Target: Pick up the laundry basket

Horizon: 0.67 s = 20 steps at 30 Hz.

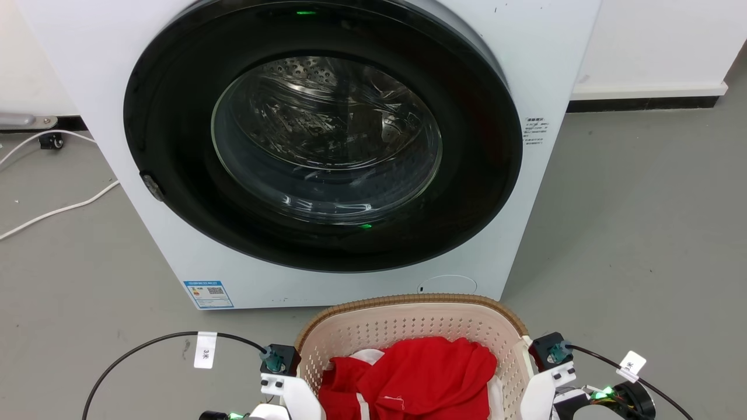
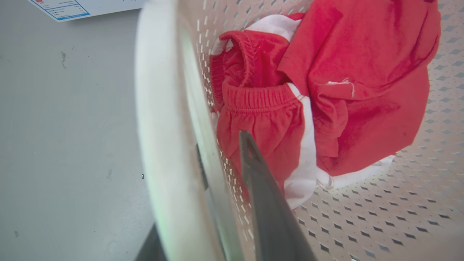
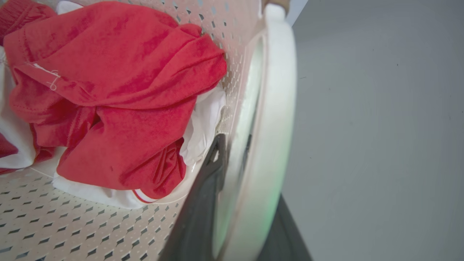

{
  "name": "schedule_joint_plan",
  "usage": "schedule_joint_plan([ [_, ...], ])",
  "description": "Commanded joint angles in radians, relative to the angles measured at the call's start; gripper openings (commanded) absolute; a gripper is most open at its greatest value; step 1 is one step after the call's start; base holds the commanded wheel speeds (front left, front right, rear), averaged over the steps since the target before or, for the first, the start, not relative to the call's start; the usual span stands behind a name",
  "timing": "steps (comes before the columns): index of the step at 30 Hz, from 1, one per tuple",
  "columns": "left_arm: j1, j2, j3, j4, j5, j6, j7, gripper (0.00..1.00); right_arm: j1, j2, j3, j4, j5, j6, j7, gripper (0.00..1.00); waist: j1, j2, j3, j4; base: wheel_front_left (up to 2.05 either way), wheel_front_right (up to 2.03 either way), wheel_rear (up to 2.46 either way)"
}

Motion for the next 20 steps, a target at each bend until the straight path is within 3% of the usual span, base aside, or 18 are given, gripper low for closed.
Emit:
schedule_joint_plan([
  [1,-0.008,-0.002,-0.008,-0.009,-0.003,-0.015,-0.009,0.00,0.010,0.002,0.009,-0.002,-0.012,0.003,0.001,0.00,0.0000,-0.0001,0.000,0.000,0.00,0.00,0.00],
  [20,-0.007,0.002,-0.037,-0.005,-0.035,-0.015,-0.014,0.00,0.017,0.003,0.005,-0.002,-0.013,0.003,0.004,0.00,0.0000,-0.0001,-0.001,-0.003,0.00,0.00,0.00],
])
